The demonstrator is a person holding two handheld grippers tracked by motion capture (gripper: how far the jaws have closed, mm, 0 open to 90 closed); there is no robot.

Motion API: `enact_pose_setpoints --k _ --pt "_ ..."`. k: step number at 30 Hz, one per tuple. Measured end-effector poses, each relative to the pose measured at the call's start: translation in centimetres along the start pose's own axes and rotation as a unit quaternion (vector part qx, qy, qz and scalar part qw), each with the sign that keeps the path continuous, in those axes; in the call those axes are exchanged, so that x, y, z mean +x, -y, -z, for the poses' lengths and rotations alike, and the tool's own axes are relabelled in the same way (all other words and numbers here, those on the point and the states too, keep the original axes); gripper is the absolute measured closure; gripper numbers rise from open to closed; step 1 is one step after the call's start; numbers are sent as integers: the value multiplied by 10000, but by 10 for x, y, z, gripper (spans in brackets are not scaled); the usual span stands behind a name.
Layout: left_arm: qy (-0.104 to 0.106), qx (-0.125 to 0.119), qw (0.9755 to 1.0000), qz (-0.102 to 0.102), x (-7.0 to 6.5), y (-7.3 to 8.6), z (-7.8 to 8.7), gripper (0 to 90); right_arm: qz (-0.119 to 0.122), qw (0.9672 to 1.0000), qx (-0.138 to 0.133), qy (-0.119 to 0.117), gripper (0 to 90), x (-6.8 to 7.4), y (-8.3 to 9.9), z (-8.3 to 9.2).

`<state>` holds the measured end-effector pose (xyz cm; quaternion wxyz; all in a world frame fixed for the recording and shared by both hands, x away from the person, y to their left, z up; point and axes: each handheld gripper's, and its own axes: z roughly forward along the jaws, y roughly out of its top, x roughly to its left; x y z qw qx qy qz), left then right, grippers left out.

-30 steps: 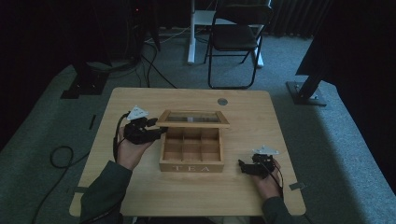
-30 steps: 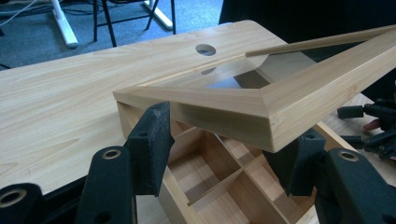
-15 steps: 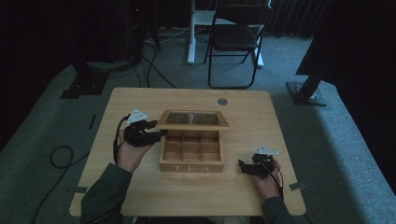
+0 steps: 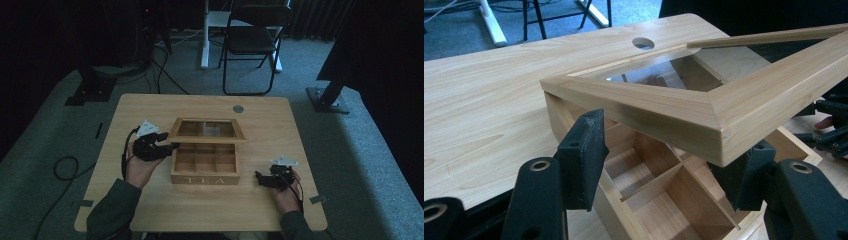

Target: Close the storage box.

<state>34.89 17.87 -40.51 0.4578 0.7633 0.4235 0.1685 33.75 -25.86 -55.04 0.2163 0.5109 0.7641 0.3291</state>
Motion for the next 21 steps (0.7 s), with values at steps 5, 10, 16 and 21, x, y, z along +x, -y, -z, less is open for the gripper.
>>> enact_pose_setpoints --k 5,10,16,21 --pt "-7 10 10000 -12 -1 3 0 421 0 10000 1 1 125 0 0 0" --pt "21 13 10000 15 -1 7 -1 415 -3 10000 5 0 125 0 0 0" --pt "31 28 10000 21 -2 11 -1 412 1 10000 3 0 126 0 0 0" --pt "38 34 10000 20 -2 15 -2 408 2 10000 3 1 125 0 0 0"
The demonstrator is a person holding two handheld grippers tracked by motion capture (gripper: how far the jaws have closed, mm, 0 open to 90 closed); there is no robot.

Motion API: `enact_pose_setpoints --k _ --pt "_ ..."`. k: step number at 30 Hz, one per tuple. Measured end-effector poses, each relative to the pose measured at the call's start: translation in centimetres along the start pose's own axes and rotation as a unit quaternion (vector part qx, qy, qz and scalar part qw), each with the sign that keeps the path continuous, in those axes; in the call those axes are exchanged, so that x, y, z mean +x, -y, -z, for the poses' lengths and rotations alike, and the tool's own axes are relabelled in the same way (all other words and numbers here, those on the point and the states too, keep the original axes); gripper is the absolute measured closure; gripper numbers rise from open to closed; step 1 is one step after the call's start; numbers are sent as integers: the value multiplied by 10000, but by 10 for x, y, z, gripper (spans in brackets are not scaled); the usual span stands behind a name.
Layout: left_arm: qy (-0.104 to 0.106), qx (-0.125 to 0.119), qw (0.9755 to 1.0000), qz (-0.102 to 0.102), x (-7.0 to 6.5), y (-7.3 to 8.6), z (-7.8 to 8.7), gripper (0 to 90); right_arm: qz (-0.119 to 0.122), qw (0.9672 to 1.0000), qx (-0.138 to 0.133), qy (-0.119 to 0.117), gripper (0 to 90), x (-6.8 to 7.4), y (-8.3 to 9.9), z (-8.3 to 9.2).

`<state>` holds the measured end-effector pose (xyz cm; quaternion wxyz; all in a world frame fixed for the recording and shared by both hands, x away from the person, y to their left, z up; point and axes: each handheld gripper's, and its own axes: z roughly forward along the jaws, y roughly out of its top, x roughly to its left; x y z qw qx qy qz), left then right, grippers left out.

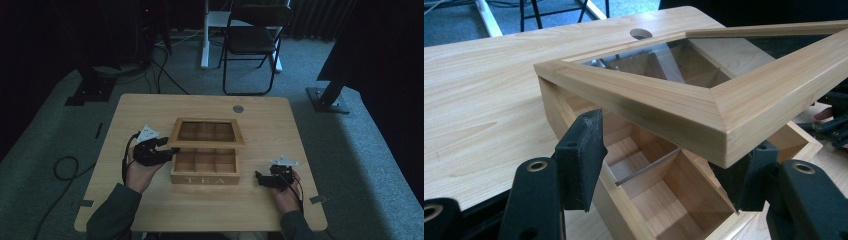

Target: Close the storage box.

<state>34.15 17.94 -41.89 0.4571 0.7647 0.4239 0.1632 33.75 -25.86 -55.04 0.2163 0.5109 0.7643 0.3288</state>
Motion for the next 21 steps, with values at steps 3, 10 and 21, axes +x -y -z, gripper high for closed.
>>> enact_pose_setpoints --k 3,10,21 --pt "-9 17 10000 -10 -1 3 0 408 -3 10000 -6 2 125 0 0 0" --pt "-23 45 10000 5 -2 8 -1 409 3 10000 -4 3 125 0 0 0" --pt "-16 48 10000 -37 -4 14 -3 408 -1 10000 -5 2 125 0 0 0"
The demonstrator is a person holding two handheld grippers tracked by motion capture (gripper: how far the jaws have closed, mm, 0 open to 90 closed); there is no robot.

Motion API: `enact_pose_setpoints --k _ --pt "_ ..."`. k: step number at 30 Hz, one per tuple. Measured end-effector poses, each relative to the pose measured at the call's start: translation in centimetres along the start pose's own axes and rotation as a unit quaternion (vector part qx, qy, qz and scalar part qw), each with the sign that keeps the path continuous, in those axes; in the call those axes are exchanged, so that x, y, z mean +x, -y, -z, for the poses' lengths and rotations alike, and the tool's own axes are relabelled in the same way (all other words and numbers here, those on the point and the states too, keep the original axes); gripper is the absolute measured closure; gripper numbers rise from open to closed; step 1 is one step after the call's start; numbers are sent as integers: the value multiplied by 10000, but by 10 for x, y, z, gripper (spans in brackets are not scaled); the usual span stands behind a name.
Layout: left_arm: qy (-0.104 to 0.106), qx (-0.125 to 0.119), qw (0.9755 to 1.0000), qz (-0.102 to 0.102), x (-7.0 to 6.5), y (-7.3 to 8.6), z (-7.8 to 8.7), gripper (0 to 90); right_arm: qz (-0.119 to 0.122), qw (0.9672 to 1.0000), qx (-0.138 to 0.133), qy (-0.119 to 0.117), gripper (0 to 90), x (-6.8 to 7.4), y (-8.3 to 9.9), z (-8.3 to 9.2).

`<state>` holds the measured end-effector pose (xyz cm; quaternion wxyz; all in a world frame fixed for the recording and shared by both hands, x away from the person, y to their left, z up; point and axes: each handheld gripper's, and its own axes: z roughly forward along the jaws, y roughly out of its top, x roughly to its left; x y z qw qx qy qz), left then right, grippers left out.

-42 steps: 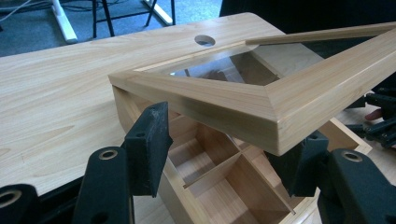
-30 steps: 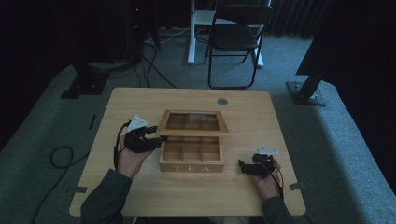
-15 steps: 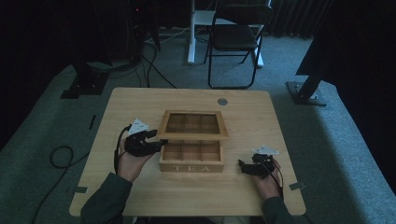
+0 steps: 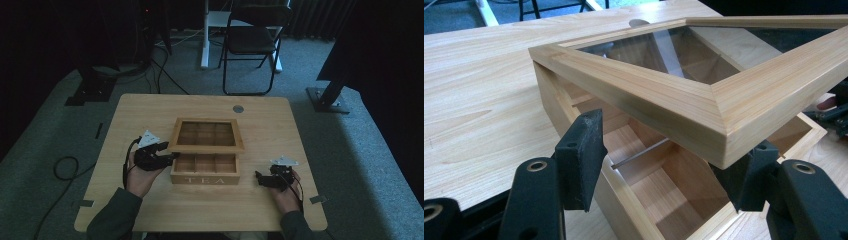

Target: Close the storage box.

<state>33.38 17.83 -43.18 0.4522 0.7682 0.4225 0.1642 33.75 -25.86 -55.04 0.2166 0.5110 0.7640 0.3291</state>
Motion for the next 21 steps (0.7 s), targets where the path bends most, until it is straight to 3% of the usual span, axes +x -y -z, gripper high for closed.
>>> enact_pose_setpoints --k 21 --pt "-42 97 9999 -86 -7 10 -7 409 -6 10000 4 -1 126 0 0 0"
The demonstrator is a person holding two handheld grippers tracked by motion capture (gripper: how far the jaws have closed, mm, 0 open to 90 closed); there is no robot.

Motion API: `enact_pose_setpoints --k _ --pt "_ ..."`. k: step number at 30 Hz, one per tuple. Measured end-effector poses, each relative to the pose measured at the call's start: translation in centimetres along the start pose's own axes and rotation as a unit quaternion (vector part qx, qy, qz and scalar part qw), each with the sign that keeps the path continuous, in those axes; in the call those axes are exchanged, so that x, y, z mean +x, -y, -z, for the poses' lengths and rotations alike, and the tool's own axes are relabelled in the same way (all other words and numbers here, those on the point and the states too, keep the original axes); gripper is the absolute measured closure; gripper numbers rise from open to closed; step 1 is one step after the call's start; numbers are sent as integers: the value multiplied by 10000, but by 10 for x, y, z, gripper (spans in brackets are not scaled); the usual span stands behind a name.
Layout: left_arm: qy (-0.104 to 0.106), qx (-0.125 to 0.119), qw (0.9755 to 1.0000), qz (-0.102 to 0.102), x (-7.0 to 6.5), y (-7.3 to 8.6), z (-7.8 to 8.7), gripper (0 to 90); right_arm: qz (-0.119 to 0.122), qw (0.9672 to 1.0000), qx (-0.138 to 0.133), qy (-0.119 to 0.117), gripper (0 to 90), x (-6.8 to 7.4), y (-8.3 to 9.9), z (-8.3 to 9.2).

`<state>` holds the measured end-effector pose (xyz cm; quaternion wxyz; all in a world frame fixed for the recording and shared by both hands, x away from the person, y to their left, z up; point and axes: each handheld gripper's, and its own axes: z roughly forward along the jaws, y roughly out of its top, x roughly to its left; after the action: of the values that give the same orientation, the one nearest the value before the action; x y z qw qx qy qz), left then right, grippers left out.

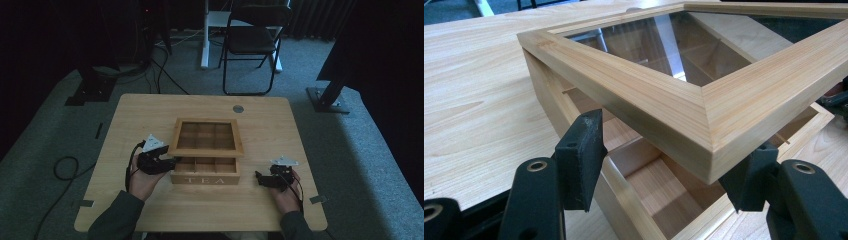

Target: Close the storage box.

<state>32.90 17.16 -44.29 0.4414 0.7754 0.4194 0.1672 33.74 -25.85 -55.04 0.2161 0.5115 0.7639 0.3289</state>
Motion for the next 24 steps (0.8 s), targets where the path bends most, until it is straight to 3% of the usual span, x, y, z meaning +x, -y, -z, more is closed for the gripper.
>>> enact_pose_setpoints --k 24 --pt "28 144 9998 128 -3 20 -7 409 5 10000 2 0 125 0 0 0"
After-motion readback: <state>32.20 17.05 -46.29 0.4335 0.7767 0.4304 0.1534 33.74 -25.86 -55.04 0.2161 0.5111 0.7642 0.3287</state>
